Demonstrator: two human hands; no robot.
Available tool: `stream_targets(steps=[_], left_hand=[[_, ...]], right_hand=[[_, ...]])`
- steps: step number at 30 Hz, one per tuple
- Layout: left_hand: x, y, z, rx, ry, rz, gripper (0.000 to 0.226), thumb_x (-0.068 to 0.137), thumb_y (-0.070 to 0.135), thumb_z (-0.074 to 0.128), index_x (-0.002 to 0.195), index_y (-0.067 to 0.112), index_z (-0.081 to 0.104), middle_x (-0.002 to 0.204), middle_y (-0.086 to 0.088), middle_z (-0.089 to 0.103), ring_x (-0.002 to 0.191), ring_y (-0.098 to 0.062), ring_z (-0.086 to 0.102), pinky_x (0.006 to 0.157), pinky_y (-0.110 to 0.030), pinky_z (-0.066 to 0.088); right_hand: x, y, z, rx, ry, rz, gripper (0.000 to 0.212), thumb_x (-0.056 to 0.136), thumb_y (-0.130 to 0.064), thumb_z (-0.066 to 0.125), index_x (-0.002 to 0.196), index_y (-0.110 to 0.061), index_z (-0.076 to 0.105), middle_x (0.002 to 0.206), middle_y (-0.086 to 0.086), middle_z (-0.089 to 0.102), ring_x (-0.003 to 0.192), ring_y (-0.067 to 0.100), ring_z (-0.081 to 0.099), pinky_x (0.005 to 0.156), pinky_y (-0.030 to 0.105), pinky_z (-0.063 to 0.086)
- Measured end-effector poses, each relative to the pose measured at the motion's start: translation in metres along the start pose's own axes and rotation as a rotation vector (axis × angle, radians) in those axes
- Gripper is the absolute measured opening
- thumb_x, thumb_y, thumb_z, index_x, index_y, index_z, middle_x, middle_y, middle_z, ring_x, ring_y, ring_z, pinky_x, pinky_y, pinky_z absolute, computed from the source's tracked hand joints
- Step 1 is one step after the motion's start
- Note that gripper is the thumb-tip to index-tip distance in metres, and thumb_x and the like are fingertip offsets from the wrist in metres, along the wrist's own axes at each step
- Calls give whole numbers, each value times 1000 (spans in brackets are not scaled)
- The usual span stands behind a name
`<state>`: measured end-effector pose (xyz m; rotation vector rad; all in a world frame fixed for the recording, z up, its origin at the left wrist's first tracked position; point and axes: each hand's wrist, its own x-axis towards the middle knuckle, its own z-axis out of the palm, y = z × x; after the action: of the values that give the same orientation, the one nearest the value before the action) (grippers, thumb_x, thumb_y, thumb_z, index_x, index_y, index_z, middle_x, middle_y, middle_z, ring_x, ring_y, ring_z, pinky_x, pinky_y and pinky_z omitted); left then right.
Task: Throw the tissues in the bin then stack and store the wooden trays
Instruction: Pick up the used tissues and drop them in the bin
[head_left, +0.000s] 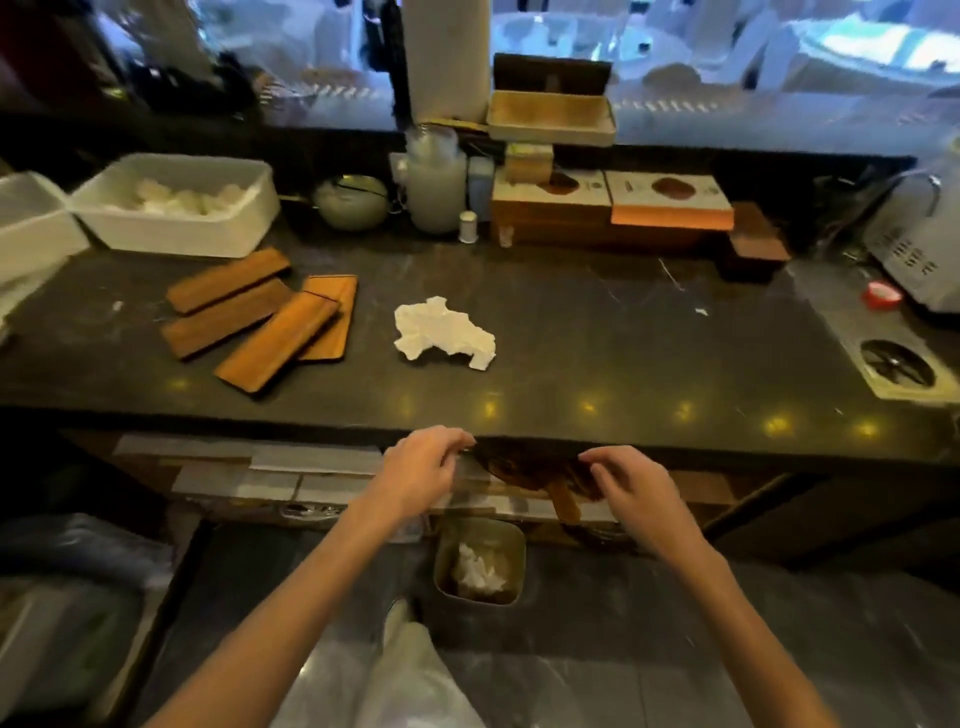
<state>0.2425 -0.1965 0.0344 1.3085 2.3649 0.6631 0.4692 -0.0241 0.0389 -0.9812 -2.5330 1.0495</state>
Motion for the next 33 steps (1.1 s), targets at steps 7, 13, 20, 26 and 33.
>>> stream_targets(steps=[7, 13, 20, 26, 33], left_hand=[[64, -43, -51, 4, 74, -51, 31, 96, 20, 48, 119, 32, 64, 119, 12, 68, 111, -5, 61, 94, -34, 53], [156, -89, -87, -32, 97, -101, 29, 97, 19, 48, 118, 25, 66, 118, 5, 70, 108, -11, 64, 91, -39, 56], [239, -138, -99, 33, -19, -109, 31, 97, 24, 45, 120, 22, 66, 122, 2, 68, 108, -16, 65, 85, -30, 54], [285, -166, -77, 35, -169, -77, 31, 96, 20, 50, 125, 20, 61, 132, -2, 61, 119, -21, 58, 95, -36, 48], [322, -174, -38, 116, -401, -93, 51, 90, 27, 59, 138, 20, 42, 137, -11, 44, 127, -32, 43, 102, -47, 45]], right_hand=[[97, -34, 14, -29, -84, -40, 26, 95, -26, 53, 119, -34, 59, 116, -18, 58, 106, -4, 53, 81, 10, 42], [193, -66, 46, -49, -75, 24, 25, 95, -29, 53, 118, -32, 61, 116, -14, 62, 105, -1, 55, 90, 20, 47], [299, -100, 97, -209, -101, 138, 28, 94, -26, 50, 119, -26, 64, 118, -4, 67, 104, 14, 63, 91, 38, 53], [347, -100, 144, -314, -158, 295, 33, 93, -26, 49, 124, -24, 59, 124, 4, 61, 106, 25, 62, 87, 37, 49], [370, -82, 172, -408, -274, 375, 57, 92, -18, 53, 144, -28, 32, 132, 11, 44, 111, 34, 57, 90, 42, 50]])
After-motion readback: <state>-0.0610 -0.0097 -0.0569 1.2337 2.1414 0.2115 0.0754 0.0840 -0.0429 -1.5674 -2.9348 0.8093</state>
